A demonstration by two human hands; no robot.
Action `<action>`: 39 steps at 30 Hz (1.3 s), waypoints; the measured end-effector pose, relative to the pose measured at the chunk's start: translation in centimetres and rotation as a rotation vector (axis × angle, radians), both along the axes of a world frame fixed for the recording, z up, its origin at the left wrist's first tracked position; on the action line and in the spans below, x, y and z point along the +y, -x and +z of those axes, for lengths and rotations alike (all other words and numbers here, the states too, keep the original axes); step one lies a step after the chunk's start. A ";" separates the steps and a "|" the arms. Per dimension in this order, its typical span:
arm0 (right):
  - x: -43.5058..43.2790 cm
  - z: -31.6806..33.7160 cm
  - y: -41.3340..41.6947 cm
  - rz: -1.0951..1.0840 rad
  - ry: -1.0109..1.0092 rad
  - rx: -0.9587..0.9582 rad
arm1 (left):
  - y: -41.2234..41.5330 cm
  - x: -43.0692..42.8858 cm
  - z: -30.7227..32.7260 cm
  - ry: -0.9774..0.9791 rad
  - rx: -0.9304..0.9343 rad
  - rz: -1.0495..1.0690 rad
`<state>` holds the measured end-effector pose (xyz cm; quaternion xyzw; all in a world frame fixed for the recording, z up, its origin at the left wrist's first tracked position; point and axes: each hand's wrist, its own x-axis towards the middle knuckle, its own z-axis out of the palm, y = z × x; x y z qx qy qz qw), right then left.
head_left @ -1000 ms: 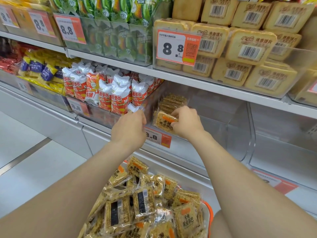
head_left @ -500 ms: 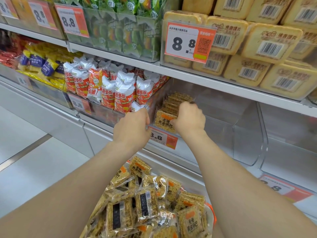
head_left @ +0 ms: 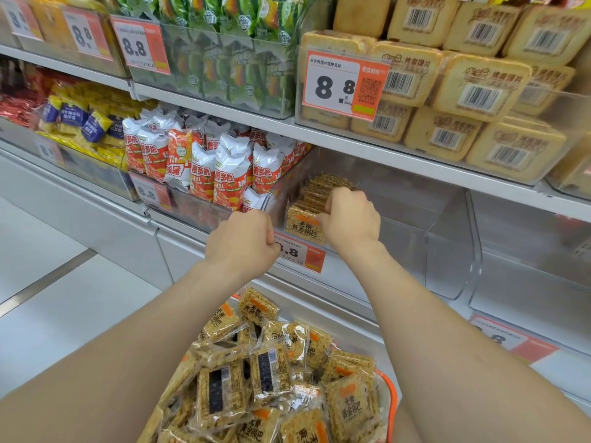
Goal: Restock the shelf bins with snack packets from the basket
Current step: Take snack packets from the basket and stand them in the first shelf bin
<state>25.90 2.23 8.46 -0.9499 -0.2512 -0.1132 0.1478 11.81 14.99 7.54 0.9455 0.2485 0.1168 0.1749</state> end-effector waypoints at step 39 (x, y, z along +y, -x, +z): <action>0.1 -0.6 9.9 0.598 0.457 0.281 | 3.2 -1.2 -5.2 -0.122 0.810 -0.319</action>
